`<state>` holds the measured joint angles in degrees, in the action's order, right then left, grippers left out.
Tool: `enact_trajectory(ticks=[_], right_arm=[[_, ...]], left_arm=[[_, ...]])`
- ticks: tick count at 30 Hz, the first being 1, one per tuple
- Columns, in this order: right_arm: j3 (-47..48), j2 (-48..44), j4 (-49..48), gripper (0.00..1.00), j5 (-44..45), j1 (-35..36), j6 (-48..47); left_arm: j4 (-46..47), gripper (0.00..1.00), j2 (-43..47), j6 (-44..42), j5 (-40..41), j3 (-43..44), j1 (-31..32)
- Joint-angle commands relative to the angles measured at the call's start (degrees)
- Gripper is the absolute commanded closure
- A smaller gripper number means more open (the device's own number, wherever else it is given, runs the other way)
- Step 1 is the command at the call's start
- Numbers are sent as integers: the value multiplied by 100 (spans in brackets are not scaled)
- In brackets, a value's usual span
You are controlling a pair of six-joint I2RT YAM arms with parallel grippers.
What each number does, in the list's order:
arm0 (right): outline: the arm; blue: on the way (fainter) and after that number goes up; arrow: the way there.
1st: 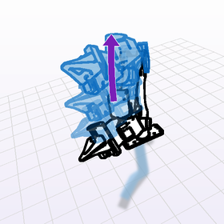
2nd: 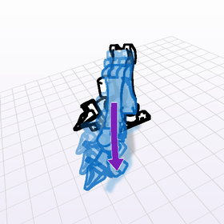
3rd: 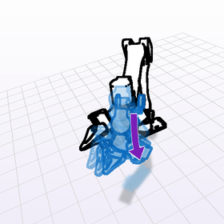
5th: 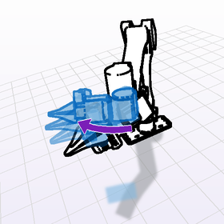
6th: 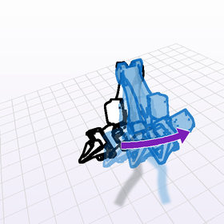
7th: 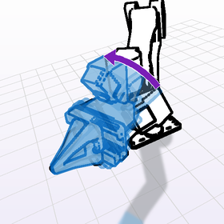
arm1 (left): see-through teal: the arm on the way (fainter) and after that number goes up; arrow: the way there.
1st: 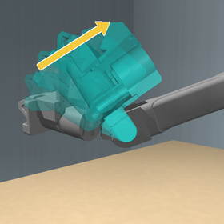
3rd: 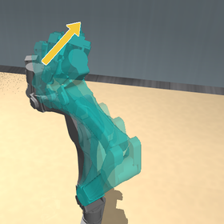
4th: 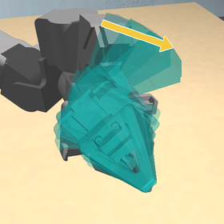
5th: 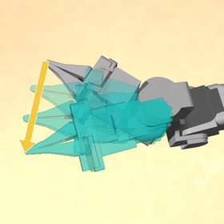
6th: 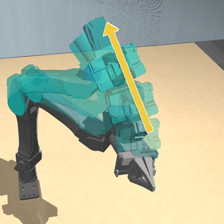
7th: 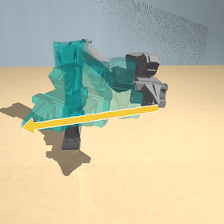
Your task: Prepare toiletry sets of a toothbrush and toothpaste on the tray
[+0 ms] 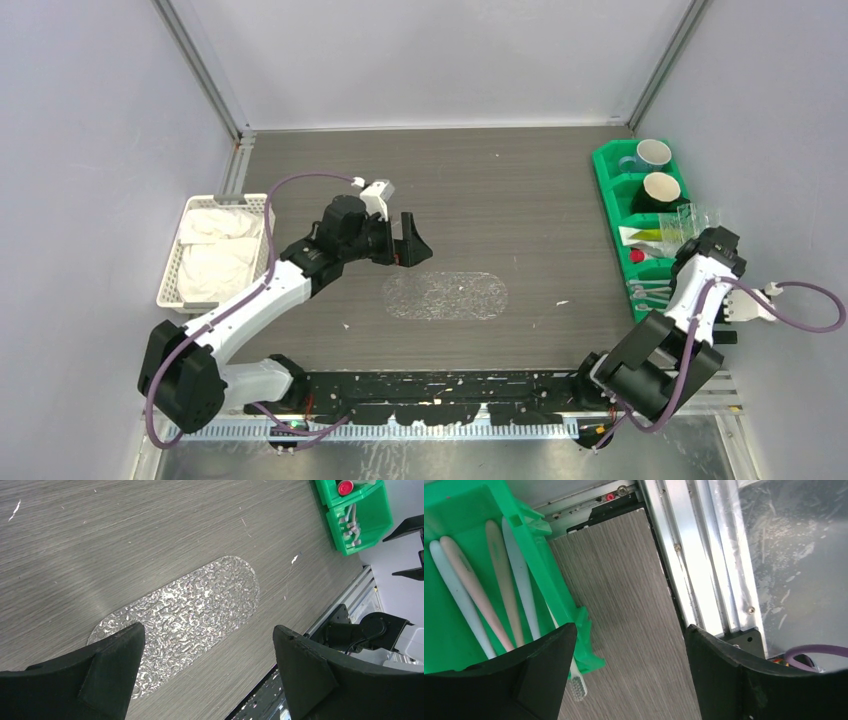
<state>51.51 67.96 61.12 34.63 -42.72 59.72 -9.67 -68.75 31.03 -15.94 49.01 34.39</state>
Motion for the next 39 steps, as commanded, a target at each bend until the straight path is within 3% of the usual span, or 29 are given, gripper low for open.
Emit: enact_trajectory(ticks=[1,8,13,16,18,22,27,31,39], right_arm=[[78,383,-484,17,-208,-113,12],[209,873,-933,33,-413,-116,-124],[125,1074,-1045,38,-497,-117,-112],[89,1080,-1102,75,-520,-123,-177],[64,1087,-1117,86,-519,-117,-206],[-70,1088,-1203,85,-584,-114,-300],[-232,1075,-1331,77,-696,-114,-432],[-336,1167,-1457,78,-819,-102,-472],[-444,1383,-1798,90,-1003,450,-696]], left_arm=[[98,0,179,-105,-32,-95,30],[-16,0,110,-253,94,-137,31],[122,0,-89,-193,25,-171,30],[222,0,-119,-138,-9,-235,24],[252,0,-108,-113,-14,-266,30],[290,0,-46,-75,4,-330,31],[311,0,10,-37,-5,-353,24],[381,0,11,33,-27,-383,30],[498,0,16,117,0,-458,24]])
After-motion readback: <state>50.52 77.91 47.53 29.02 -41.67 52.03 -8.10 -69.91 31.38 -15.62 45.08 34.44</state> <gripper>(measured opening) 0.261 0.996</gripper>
